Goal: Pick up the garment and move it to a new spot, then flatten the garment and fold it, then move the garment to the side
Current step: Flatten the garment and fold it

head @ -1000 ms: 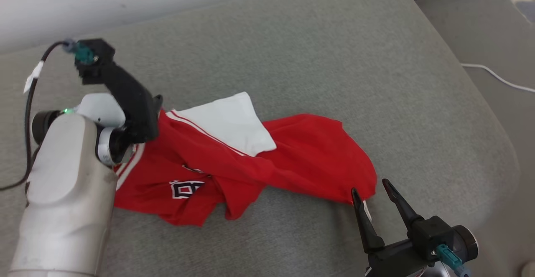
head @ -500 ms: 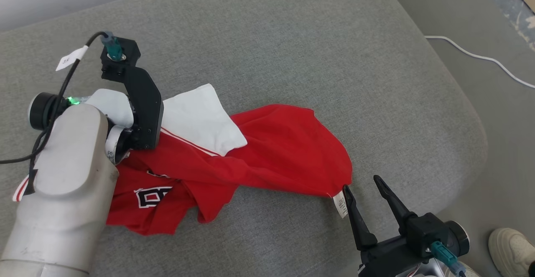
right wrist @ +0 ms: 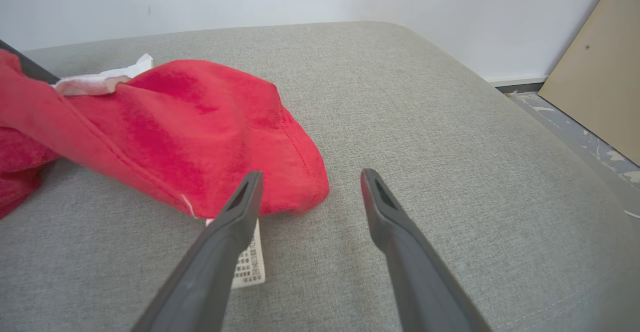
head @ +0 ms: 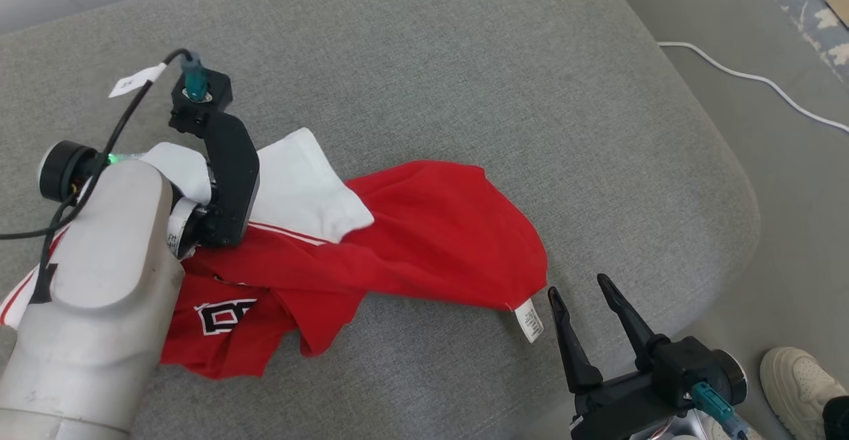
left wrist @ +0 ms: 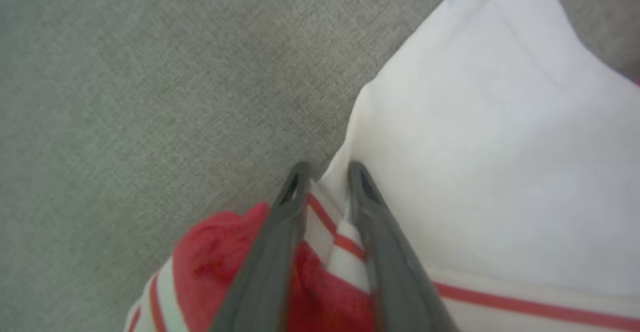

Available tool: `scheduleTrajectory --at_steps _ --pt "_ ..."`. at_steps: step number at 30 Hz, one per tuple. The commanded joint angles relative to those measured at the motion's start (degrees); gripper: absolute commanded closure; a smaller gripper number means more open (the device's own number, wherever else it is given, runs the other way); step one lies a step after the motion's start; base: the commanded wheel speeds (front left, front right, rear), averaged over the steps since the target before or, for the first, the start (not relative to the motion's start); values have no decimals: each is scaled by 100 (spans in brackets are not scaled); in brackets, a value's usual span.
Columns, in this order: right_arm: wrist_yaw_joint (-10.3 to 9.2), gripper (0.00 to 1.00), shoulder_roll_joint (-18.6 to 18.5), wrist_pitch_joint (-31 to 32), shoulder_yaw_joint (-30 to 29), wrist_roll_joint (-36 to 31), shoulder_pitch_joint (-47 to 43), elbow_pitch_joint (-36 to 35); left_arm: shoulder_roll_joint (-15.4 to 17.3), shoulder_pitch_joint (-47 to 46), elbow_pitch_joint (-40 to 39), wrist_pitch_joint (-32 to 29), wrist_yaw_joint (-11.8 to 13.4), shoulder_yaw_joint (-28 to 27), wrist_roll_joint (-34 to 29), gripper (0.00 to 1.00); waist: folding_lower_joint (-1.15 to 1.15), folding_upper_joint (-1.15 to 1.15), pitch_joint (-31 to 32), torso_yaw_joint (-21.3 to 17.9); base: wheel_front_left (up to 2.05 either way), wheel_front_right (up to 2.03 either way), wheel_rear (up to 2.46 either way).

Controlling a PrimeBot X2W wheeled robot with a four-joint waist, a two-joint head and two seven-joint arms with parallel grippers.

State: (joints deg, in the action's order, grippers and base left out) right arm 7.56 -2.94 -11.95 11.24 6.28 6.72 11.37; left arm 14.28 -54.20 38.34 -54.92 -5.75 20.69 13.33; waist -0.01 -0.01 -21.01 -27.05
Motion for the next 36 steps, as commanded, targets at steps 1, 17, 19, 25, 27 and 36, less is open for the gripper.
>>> scheduleTrajectory --at_steps 1,17,19,25,27,36 --pt "-14 0 9 -32 -24 35 -5 14 132 467 179 -223 21 71 -7 100 1 1 -12 15 0 0 0" --pt "-14 0 8 -91 16 98 147 96 324 -437 -588 3943 412 -43 -584 100 1 1 -81 53 0 0 0" --pt "-14 0 6 -104 8 91 143 126 293 -624 -554 4550 414 -70 -577 100 1 1 -57 60 0 0 0" --pt "-14 0 9 -84 -27 41 78 143 200 -1085 -471 6140 354 -254 -432 100 1 1 73 164 0 0 0" --pt "-14 0 7 -74 -76 26 64 117 81 -1201 -451 6514 330 -322 -308 100 1 1 90 279 0 0 0" --pt "-14 0 7 59 -414 -161 -91 -91 -556 -355 -673 6996 161 -839 648 100 1 1 283 1225 0 0 0"
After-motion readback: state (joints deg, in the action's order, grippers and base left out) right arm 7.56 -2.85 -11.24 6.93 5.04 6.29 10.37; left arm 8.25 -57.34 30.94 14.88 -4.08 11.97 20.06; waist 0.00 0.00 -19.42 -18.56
